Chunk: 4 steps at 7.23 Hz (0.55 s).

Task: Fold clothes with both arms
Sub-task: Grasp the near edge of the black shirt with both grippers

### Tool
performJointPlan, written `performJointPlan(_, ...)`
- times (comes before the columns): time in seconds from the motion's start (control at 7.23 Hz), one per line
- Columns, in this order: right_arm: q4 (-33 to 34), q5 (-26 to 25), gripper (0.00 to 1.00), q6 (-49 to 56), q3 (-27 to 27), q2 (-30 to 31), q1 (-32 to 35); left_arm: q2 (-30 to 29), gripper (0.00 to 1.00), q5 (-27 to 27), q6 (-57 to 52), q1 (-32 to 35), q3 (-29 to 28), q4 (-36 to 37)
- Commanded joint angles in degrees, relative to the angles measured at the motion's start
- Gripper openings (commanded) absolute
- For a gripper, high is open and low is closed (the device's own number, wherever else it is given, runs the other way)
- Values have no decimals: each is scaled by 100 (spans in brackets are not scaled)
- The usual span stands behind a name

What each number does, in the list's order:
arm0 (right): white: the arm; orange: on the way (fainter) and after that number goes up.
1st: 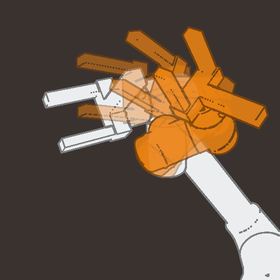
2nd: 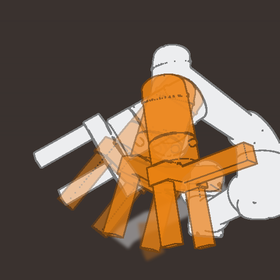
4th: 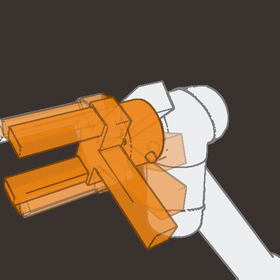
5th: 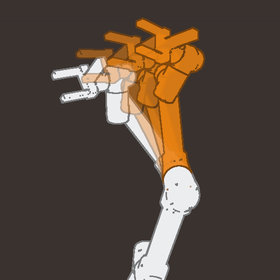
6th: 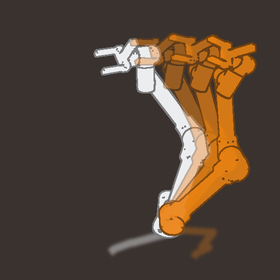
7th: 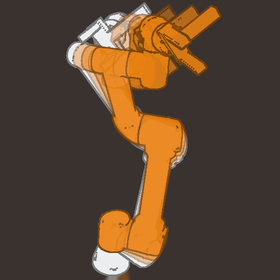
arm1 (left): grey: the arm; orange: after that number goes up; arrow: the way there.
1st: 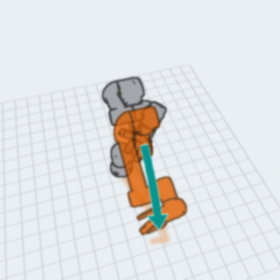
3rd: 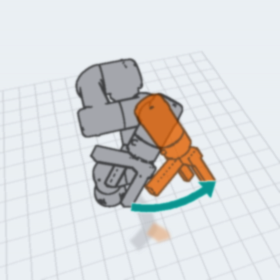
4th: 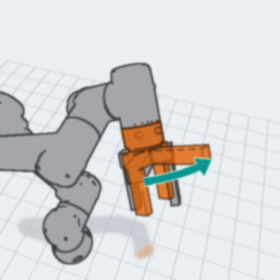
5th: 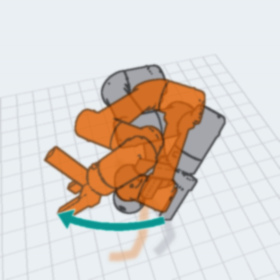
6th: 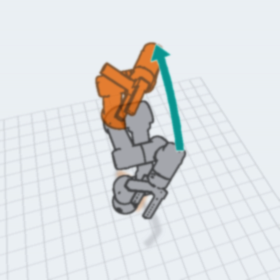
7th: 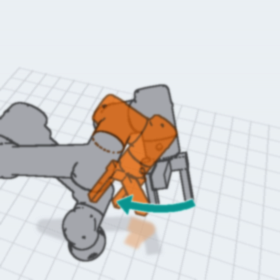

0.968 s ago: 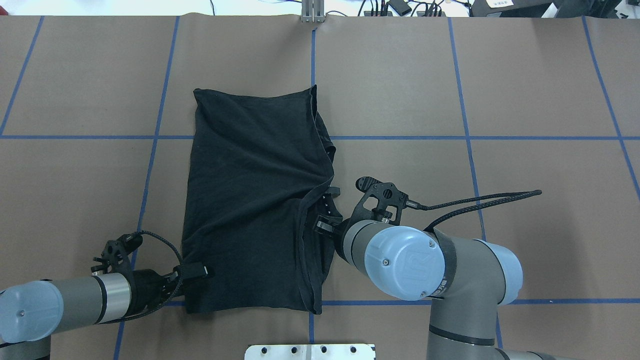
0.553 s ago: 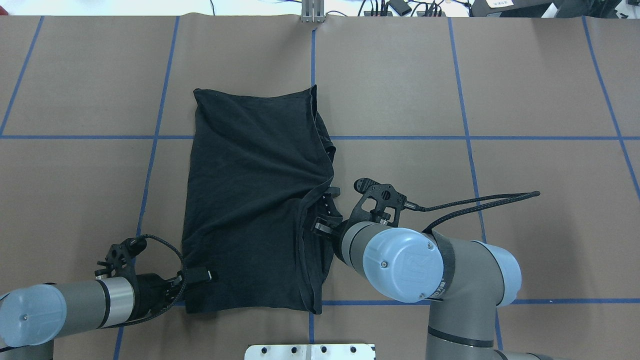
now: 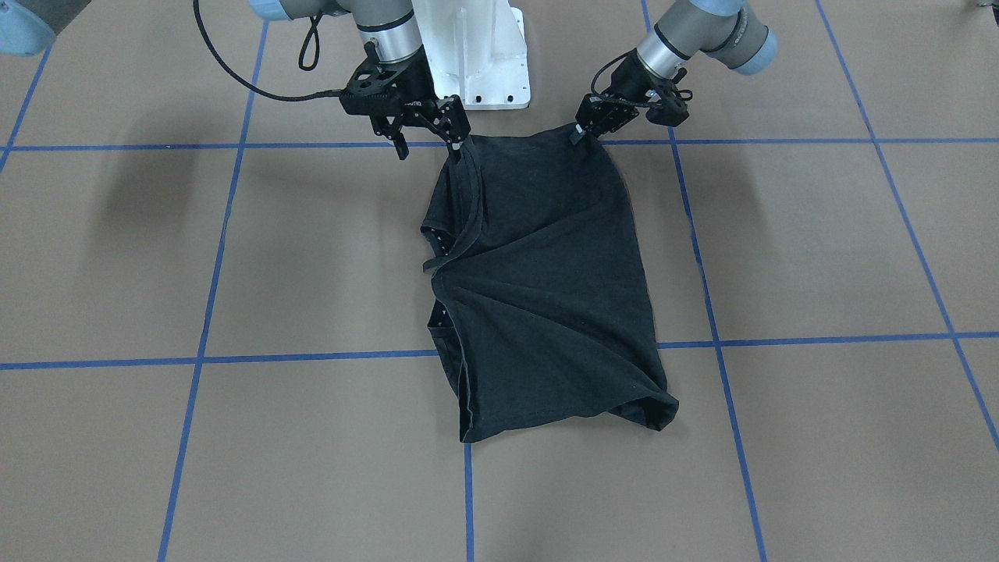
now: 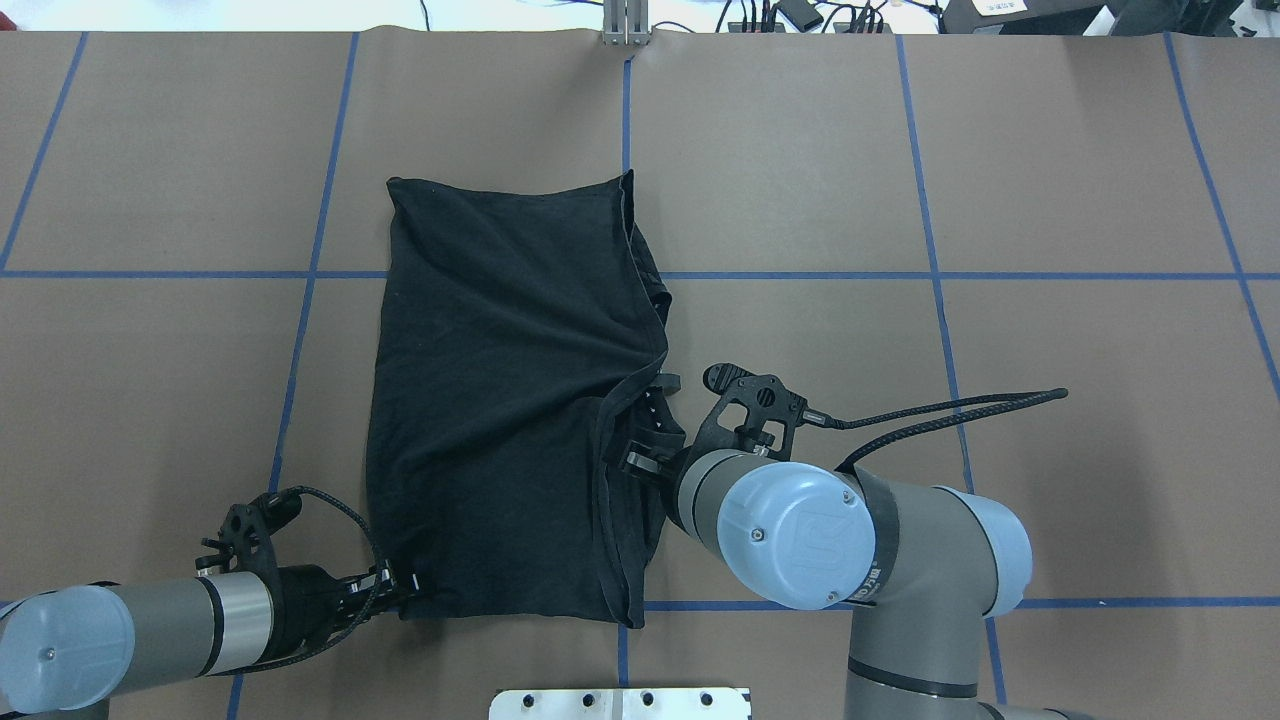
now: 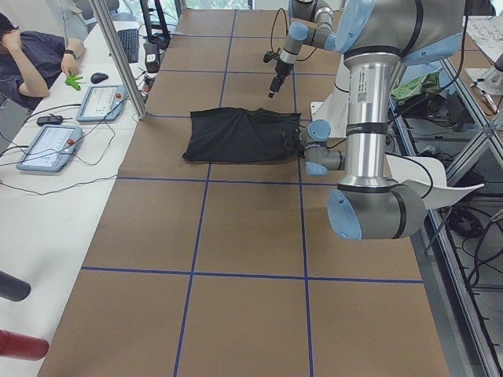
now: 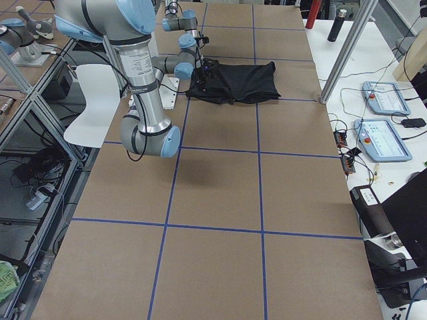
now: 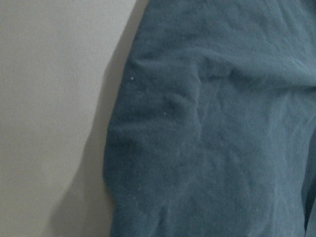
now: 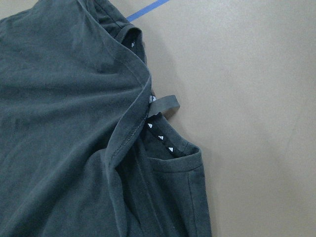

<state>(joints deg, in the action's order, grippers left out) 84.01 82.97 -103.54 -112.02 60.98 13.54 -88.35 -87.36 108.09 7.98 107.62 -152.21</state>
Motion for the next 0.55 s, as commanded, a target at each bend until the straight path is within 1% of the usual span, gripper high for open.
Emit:
performJointPlan(0.0, -25, -79, 99, -236, 258, -155, -44, 2, 0, -1, -8, -24, 40, 7)
performJointPlan(0.14, -25, -219, 99, -524, 712, -513, -61, 2, 0, -1, -8, -24, 75, -2)
performJointPlan(0.28, -25, -237, 99, -596, 1030, -734, -96, 2, 0, -9, -8, -24, 75, 7)
performJointPlan(0.41, -25, -394, 99, -615, 1086, -728, -279, 2, 0, -10, -8, -16, 75, -2)
